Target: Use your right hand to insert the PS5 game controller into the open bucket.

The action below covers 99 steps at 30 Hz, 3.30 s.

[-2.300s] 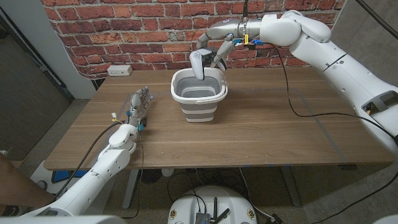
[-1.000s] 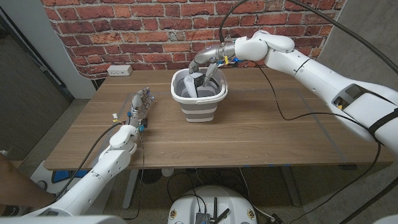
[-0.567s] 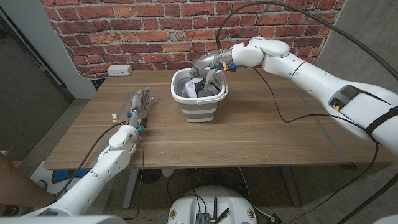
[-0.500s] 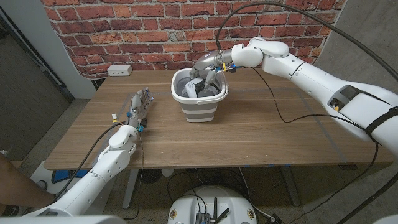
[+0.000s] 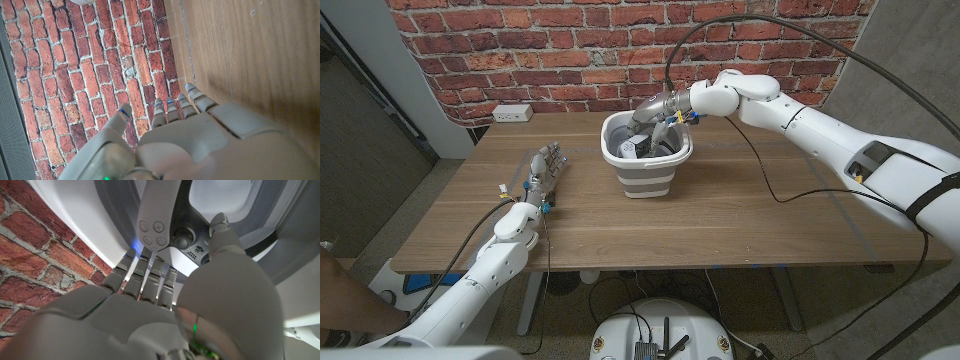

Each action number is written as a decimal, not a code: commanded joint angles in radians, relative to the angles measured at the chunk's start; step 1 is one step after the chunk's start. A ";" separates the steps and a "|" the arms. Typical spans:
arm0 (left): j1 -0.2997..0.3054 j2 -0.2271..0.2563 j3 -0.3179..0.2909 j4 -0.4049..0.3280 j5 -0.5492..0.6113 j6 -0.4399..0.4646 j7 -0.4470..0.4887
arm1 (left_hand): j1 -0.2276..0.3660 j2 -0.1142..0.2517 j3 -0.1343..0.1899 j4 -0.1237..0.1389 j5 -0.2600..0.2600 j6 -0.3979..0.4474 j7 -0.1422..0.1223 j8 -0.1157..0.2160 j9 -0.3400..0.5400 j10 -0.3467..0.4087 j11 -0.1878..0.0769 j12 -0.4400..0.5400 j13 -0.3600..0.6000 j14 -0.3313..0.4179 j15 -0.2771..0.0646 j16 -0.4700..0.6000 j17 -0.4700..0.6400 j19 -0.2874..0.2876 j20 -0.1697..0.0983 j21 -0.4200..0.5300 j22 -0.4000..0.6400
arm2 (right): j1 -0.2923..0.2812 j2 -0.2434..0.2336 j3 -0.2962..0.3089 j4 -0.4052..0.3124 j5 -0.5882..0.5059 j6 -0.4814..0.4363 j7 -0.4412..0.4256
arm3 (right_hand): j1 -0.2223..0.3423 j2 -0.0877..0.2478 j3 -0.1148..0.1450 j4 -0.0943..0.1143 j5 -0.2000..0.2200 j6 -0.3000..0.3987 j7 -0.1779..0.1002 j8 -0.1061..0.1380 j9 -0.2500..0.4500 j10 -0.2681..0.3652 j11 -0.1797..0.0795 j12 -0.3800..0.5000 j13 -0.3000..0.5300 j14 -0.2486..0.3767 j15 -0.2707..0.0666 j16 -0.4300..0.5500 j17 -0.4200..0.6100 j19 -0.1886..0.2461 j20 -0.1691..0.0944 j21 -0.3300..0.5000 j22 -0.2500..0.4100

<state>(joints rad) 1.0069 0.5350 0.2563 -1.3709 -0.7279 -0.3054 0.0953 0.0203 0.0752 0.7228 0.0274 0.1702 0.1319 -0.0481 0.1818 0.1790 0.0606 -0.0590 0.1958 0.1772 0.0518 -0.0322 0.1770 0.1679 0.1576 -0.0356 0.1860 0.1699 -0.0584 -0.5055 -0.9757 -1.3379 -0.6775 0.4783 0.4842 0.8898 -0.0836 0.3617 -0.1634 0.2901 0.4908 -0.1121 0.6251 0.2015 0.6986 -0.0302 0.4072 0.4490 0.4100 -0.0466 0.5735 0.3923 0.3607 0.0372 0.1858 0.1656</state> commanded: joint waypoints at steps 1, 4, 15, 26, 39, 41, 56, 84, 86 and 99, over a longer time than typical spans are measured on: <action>-0.006 -0.007 0.003 0.015 -0.005 -0.003 -0.011 | 0.000 0.056 0.003 -0.002 0.002 0.010 0.001 0.004 0.003 -0.005 -0.007 -0.002 0.003 -0.005 -0.001 -0.001 0.003 -0.001 -0.053 0.006 0.002 | -0.009 -0.006 -0.005 -0.029 -0.014 -0.012 0.025 | -0.009 0.121 0.010 0.002 0.009 0.172 -0.094 0.085 0.003 0.239 -0.186 -0.001 0.001 0.013 -0.138 0.003 0.002 0.010 0.006 0.007 0.002; -0.006 -0.006 0.002 0.015 -0.005 0.000 -0.009 | 0.000 0.056 0.003 -0.002 0.002 0.010 0.001 0.004 0.003 -0.004 -0.006 -0.002 0.003 -0.006 -0.001 -0.001 0.003 -0.001 -0.053 0.006 0.002 | -0.006 -0.008 -0.006 -0.039 -0.010 -0.014 0.046 | -0.013 0.104 0.002 -0.001 0.007 0.142 -0.090 0.067 0.001 0.199 -0.183 -0.027 -0.007 0.007 -0.135 -0.001 0.003 0.006 0.015 0.005 0.002; -0.016 -0.012 0.001 0.035 -0.010 -0.013 -0.025 | -0.001 0.056 0.003 -0.002 0.002 0.010 0.001 0.004 0.003 -0.002 -0.004 -0.001 0.003 -0.005 0.001 -0.001 0.003 -0.002 -0.053 0.006 0.002 | 0.004 -0.015 -0.004 -0.097 -0.009 -0.024 0.126 | -0.063 0.056 -0.041 0.012 -0.032 -0.059 -0.075 -0.040 -0.002 -0.036 -0.137 -0.136 -0.001 -0.099 -0.092 -0.040 0.019 -0.048 0.078 -0.002 0.003; -0.014 -0.007 0.000 0.034 -0.012 -0.011 -0.030 | -0.001 0.057 0.003 -0.001 0.002 0.012 0.001 0.005 0.003 0.001 -0.004 0.000 0.003 -0.005 0.000 0.000 0.003 0.000 -0.051 0.007 0.002 | -0.001 -0.022 0.000 -0.165 -0.017 -0.061 0.211 | -0.096 0.048 -0.053 0.014 -0.068 -0.238 -0.052 -0.154 -0.007 -0.238 -0.066 -0.205 -0.024 -0.198 -0.014 -0.091 0.025 -0.104 0.138 -0.004 0.004; -0.021 -0.009 0.005 0.043 -0.016 -0.008 -0.044 | -0.002 0.058 0.004 0.001 0.001 0.015 0.001 0.006 0.003 0.002 -0.006 0.000 0.003 -0.003 0.000 0.000 0.003 0.001 -0.051 0.007 0.002 | 0.003 -0.026 0.014 -0.216 -0.013 -0.118 0.286 | -0.133 0.057 -0.056 0.019 -0.082 -0.352 -0.024 -0.260 -0.011 -0.418 -0.021 -0.214 -0.049 -0.304 0.072 -0.151 0.028 -0.174 0.175 -0.005 0.005; -0.021 -0.009 0.006 0.043 -0.016 -0.007 -0.044 | -0.002 0.058 0.004 0.001 0.001 0.016 0.001 0.006 0.003 0.003 -0.006 0.001 0.003 -0.003 0.000 0.000 0.003 0.002 -0.052 0.007 0.002 | 0.002 -0.029 0.022 -0.226 -0.008 -0.126 0.290 | -0.135 0.059 -0.056 0.020 -0.082 -0.353 -0.025 -0.263 -0.011 -0.425 -0.020 -0.215 -0.050 -0.309 0.073 -0.154 0.028 -0.176 0.175 -0.005 0.005; -0.027 -0.008 0.007 0.049 -0.016 -0.006 -0.048 | -0.002 0.058 0.004 0.001 0.001 0.016 0.001 0.006 0.003 0.002 -0.006 0.000 0.003 -0.004 0.000 0.000 0.003 0.002 -0.051 0.007 0.002 | -0.008 -0.066 0.069 -0.292 0.046 -0.165 0.329 | -0.152 0.073 -0.055 0.029 -0.079 -0.352 -0.025 -0.275 -0.010 -0.429 -0.020 -0.206 -0.056 -0.313 0.070 -0.160 0.027 -0.172 0.172 0.001 0.006; -0.053 -0.002 -0.002 0.073 -0.013 -0.027 -0.070 | 0.000 0.056 0.006 -0.003 0.002 0.013 -0.001 0.004 0.003 0.002 -0.008 0.000 0.003 -0.004 -0.001 -0.001 0.002 0.001 -0.051 0.007 0.002 | -0.089 -0.146 0.208 -0.394 0.216 -0.319 0.276 | -0.190 0.092 -0.060 0.041 -0.074 -0.330 -0.020 -0.289 -0.010 -0.424 -0.016 -0.193 -0.067 -0.299 0.057 -0.162 0.026 -0.142 0.169 0.012 0.006; -0.047 0.006 -0.001 0.057 -0.004 -0.021 -0.059 | 0.001 0.056 0.006 -0.004 0.002 0.012 -0.002 0.004 0.003 0.001 -0.009 -0.001 0.003 -0.005 -0.001 -0.001 0.002 0.000 -0.050 0.006 0.002 | -0.102 -0.160 0.219 -0.407 0.227 -0.338 0.269 | -0.193 0.094 -0.060 0.042 -0.074 -0.327 -0.019 -0.290 -0.010 -0.424 -0.016 -0.192 -0.068 -0.298 0.056 -0.162 0.026 -0.138 0.168 0.013 0.006; -0.016 0.017 -0.010 0.013 -0.003 -0.029 -0.046 | 0.002 0.056 0.007 -0.006 0.002 0.013 -0.001 0.004 0.003 0.002 -0.010 0.000 0.003 -0.004 -0.002 -0.001 0.001 0.000 -0.050 0.007 0.002 | -0.203 -0.245 0.304 -0.500 0.292 -0.451 0.175 | -0.207 0.101 -0.062 0.043 -0.072 -0.312 -0.016 -0.295 -0.009 -0.415 -0.011 -0.185 -0.073 -0.294 0.050 -0.164 0.025 -0.118 0.167 0.017 0.006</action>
<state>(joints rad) 0.9709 0.5388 0.2521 -1.3255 -0.7350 -0.3356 0.0366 0.0203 0.0752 0.7272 0.0231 0.1701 0.1423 -0.0478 0.1819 0.1789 0.0606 -0.0590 0.1958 0.1772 0.0518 -0.0322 0.1770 0.1678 0.1576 -0.0357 0.1860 0.1699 -0.1799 -0.6828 -0.7441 -1.7659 -0.4437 0.1139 0.7288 0.6908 0.0147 0.2962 -0.1270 0.2103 0.1668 -0.1253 0.3361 0.1909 0.2751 -0.0460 0.2147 0.3755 0.1130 0.0137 0.4102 0.4152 0.2323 0.2054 0.1974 0.1699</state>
